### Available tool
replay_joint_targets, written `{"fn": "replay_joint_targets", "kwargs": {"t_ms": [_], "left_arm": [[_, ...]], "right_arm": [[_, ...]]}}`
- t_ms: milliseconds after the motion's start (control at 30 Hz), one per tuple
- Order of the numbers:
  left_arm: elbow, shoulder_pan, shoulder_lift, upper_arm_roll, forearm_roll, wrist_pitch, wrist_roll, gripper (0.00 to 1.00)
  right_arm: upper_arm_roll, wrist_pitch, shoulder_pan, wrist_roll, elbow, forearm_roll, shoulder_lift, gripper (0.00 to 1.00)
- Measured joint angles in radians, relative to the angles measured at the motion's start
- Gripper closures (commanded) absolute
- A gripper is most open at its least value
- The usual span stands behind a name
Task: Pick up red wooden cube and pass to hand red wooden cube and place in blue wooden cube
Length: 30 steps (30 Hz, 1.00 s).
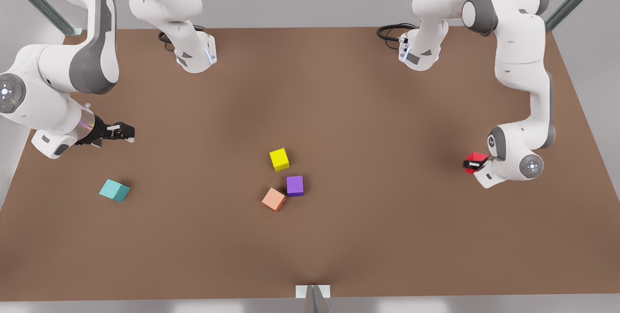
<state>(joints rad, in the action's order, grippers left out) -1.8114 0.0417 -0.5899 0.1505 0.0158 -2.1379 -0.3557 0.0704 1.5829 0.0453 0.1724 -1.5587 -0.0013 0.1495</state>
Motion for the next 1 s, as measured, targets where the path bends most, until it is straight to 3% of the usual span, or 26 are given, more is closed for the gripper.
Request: {"fn": "replay_joint_targets", "kwargs": {"t_ms": [100,200,300,433,700,833,1000], "left_arm": [[0.273,0.011,-0.023,-0.036,0.169,0.204,0.037,0.37],[0.520,0.011,-0.163,-0.307,0.402,0.371,0.089,0.37],[0.608,-0.030,-0.299,-0.589,0.601,0.341,0.151,0.37],[0.708,-0.076,-0.427,-0.767,0.741,0.217,0.230,0.37],[0.757,-0.119,-0.475,-0.816,0.843,0.013,0.349,0.37],[0.755,-0.117,-0.480,-0.816,0.851,-0.018,0.389,0.37],[0.750,-0.088,-0.510,-0.815,0.951,0.017,0.392,0.37]], "right_arm": [[-0.005,-0.013,0.014,0.046,0.089,0.080,0.142,0.00],[-0.082,-0.039,0.031,0.102,0.210,0.340,0.383,0.00],[-0.149,-0.052,0.036,0.181,0.419,0.574,0.643,0.00],[-0.209,-0.018,0.046,0.373,0.462,0.745,0.723,0.00],[-0.271,0.202,0.051,0.900,0.421,1.047,0.770,0.00],[-0.336,0.247,0.063,1.131,0.416,1.187,0.783,0.00],[-0.349,0.281,0.084,1.372,0.399,1.308,0.800,0.00]]}}
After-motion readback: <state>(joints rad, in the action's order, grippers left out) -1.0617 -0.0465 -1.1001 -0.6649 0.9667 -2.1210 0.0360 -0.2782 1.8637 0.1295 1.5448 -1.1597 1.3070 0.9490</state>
